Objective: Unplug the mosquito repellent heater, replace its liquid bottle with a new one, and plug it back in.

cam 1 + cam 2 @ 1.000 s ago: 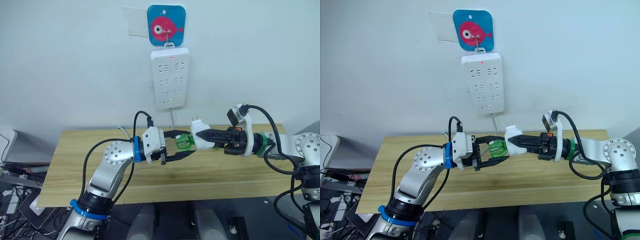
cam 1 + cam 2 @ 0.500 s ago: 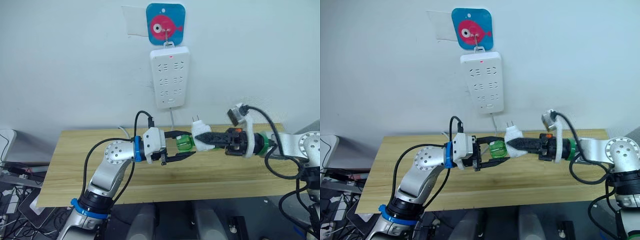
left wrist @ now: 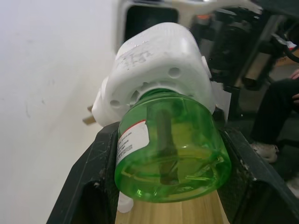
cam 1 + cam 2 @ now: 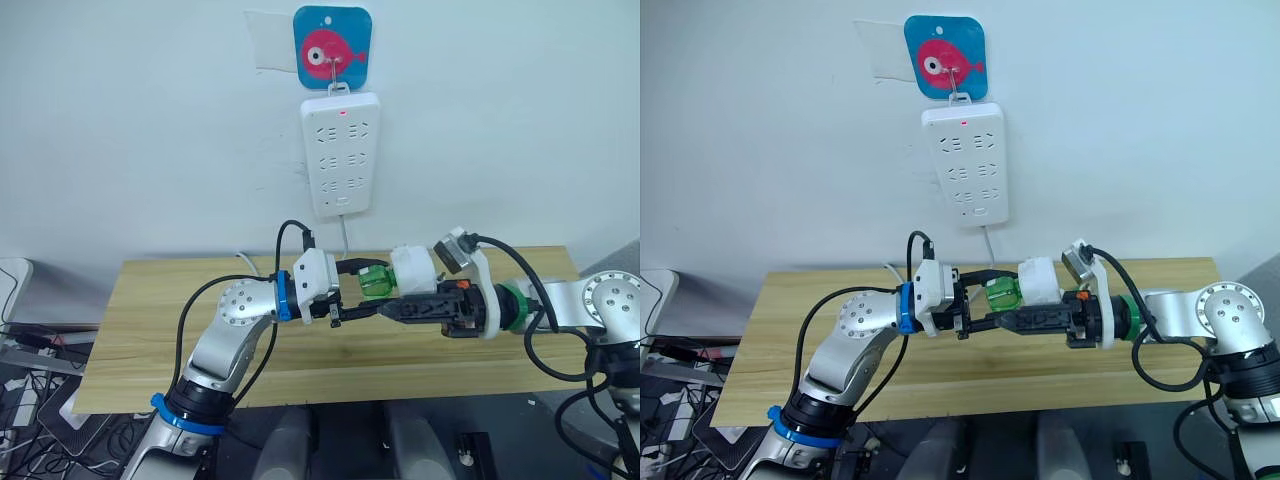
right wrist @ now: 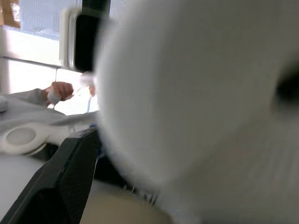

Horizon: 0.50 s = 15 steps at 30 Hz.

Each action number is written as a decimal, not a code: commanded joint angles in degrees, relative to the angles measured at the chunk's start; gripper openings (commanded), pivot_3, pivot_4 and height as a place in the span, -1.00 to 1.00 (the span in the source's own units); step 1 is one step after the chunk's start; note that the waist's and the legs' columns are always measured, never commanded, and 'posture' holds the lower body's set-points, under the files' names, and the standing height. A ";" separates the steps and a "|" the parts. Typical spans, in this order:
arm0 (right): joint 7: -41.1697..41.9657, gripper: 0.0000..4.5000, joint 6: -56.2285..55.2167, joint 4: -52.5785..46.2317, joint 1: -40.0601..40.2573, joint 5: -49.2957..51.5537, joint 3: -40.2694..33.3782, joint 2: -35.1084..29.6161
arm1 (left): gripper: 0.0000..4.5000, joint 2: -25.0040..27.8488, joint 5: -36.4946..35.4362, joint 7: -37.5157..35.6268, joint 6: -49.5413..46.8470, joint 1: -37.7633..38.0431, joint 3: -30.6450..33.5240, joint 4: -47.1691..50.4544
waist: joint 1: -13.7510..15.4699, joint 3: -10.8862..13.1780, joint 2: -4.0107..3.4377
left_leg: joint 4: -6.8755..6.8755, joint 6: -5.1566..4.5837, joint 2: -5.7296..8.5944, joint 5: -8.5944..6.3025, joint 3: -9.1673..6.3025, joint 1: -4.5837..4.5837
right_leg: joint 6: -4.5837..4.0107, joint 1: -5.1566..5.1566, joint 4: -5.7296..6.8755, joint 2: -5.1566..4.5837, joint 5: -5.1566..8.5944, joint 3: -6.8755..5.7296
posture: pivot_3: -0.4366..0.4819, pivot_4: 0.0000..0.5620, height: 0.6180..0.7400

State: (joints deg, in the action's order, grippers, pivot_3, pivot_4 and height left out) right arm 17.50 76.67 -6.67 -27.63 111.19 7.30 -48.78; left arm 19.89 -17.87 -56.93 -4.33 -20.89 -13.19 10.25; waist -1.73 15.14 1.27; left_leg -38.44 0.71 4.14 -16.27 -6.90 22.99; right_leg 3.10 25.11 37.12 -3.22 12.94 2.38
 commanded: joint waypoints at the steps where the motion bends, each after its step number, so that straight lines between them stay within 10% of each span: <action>1: 5.17 0.99 1.79 -2.84 1.07 1.81 -0.24 -3.56 | 0.02 -0.16 -1.86 0.04 -0.03 -0.72 1.01 1.30 | -0.02 0.00 0.00 | -0.01 0.00 0.00 0.00 0.00 0.00 | 0.00 0.00 0.00 0.00 0.00 0.00 | -0.13 -0.10 1.00; 8: 10.71 0.99 2.72 -2.11 5.33 -7.36 -4.29 -11.03 | 0.02 0.07 -2.67 0.00 -0.74 -0.58 1.17 1.78 | 0.02 0.00 0.00 | -0.17 -0.01 0.00 0.00 -0.03 0.01 | 0.01 -0.06 0.04 0.01 -0.01 -0.03 | -0.11 -0.11 1.00; 15: 21.51 -0.09 -4.64 10.76 0.86 -30.95 -7.36 -10.44 | 0.02 2.05 -5.15 -1.27 -3.58 0.87 1.18 4.62 | -0.07 -0.02 -0.03 | -0.38 -0.02 0.04 -0.01 0.10 -0.02 | 0.17 -0.14 0.07 0.10 -0.12 0.06 | -0.11 -0.15 1.00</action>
State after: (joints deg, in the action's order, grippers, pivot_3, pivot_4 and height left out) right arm 36.76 73.93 2.53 -25.25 83.47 1.71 -59.80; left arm 21.92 -21.25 -57.87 -7.66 -20.17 -12.99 11.68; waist -1.80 15.12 1.24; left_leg -38.83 0.70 4.17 -16.27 -6.79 22.96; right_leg 3.27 24.99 37.19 -3.13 12.82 2.45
